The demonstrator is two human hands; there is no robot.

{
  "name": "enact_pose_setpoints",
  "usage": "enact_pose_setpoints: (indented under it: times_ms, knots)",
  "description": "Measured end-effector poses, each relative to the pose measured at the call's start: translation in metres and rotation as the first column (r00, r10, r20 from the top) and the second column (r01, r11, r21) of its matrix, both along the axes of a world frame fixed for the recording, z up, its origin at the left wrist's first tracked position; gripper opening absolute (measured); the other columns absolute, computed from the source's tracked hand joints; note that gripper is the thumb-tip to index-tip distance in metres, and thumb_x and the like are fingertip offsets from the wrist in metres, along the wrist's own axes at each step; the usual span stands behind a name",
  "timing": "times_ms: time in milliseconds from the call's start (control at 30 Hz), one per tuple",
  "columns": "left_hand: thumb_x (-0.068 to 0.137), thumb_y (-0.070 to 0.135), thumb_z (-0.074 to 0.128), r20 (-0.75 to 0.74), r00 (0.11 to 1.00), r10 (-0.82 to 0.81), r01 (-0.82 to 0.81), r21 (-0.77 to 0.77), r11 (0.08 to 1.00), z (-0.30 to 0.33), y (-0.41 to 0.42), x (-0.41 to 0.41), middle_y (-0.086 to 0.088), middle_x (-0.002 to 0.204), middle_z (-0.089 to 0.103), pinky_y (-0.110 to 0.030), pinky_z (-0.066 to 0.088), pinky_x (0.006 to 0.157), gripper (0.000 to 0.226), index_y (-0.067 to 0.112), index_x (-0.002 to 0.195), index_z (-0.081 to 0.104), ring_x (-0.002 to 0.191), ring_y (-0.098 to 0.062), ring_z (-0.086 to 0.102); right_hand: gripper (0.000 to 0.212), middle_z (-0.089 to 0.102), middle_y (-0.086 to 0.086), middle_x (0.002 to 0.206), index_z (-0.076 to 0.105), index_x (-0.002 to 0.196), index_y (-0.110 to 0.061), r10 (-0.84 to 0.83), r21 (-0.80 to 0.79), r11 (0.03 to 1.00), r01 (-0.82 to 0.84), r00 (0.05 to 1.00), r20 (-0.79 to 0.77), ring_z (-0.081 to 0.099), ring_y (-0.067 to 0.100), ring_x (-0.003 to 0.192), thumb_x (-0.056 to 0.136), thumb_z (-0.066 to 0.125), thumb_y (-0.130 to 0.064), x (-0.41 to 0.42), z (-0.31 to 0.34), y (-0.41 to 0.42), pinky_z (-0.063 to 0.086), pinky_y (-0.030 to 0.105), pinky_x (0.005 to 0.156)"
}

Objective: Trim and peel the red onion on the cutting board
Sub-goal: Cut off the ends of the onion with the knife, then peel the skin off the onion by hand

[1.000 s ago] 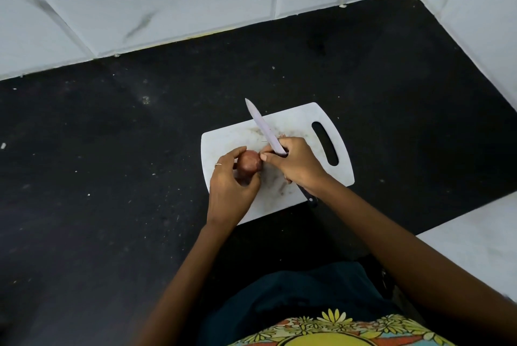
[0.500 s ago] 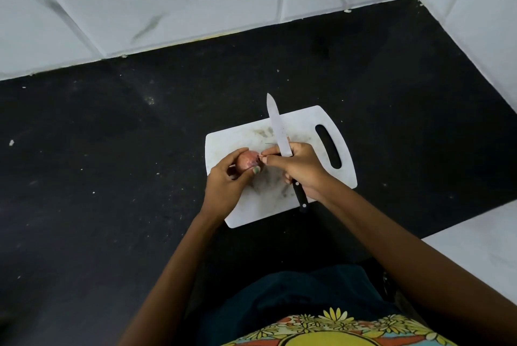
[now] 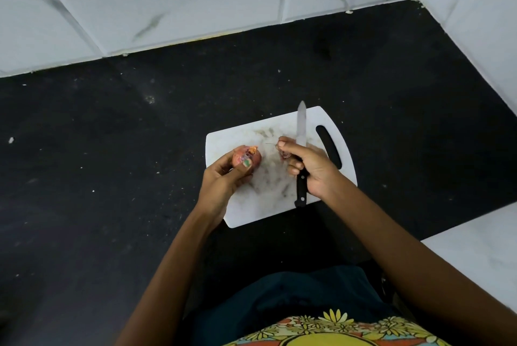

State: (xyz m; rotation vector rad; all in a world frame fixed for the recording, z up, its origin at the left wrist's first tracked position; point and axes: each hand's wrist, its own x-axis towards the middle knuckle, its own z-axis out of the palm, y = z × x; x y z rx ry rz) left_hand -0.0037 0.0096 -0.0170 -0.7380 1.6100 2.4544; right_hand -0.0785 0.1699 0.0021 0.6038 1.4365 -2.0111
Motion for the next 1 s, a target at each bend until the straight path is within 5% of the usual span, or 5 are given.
enact_pose_setpoints:
  times_ms: [167,367,533,700,1000]
  knots:
    - [0.08,0.01,0.067,0.011,1.0,0.024,-0.024,-0.016,1.0,-0.002,-0.006,0.001,-0.008,0.117,0.067,-0.023,0.055,0.077,0.031,0.017,0.11,0.066,0.104,-0.021,0.065,0.015,0.071,0.0,0.089,0.072,0.091,-0.002,0.336,0.577,0.808,-0.115,0.895,-0.292,0.048,0.003,0.038,0.081,0.073,-0.014,0.0,-0.002,0.016,0.036,0.019,0.036]
    - [0.08,0.008,0.068,0.024,0.999,0.031,-0.03,-0.053,0.998,-0.001,-0.003,-0.001,-0.008,0.111,0.068,-0.025,0.056,0.079,0.029,0.016,0.109,0.067,0.099,-0.02,0.066,0.025,0.056,-0.006,0.058,0.066,0.082,-0.011,0.446,0.67,0.724,-0.163,0.852,-0.275,0.046,0.002,0.037,0.091,0.059,-0.034,0.004,0.008,0.013,0.037,0.02,0.04]
    - [0.078,0.012,0.07,0.04,0.999,0.03,-0.029,-0.042,0.999,-0.001,-0.005,-0.001,-0.008,0.112,0.069,-0.024,0.055,0.076,0.03,0.018,0.107,0.068,0.101,-0.02,0.066,0.032,0.05,0.008,0.086,0.054,0.069,-0.011,0.475,0.836,0.547,0.048,0.805,-0.357,0.046,0.014,0.062,0.097,0.041,-0.018,-0.006,0.008,0.019,0.034,0.033,0.062]
    - [0.071,0.019,0.073,0.055,0.998,0.029,-0.028,-0.014,1.0,0.001,-0.003,-0.002,-0.006,0.112,0.07,-0.023,0.055,0.074,0.047,0.014,0.117,0.065,0.1,-0.018,0.067,0.04,0.039,0.017,0.128,0.042,0.139,-0.005,0.68,0.99,0.137,-0.039,0.731,-0.065,0.057,0.033,0.095,0.1,0.038,-0.014,-0.008,-0.001,0.031,0.045,0.037,0.084]
    - [0.07,0.017,0.073,0.103,0.995,0.013,-0.016,0.03,0.999,0.003,-0.005,-0.002,-0.006,0.115,0.067,-0.027,0.056,0.074,0.05,0.014,0.118,0.064,0.101,-0.021,0.066,0.026,0.053,0.009,0.118,0.06,0.118,-0.013,0.739,0.993,0.003,0.121,0.668,-0.083,0.057,0.027,0.099,0.093,0.053,-0.018,-0.004,-0.007,0.03,0.042,0.033,0.068]
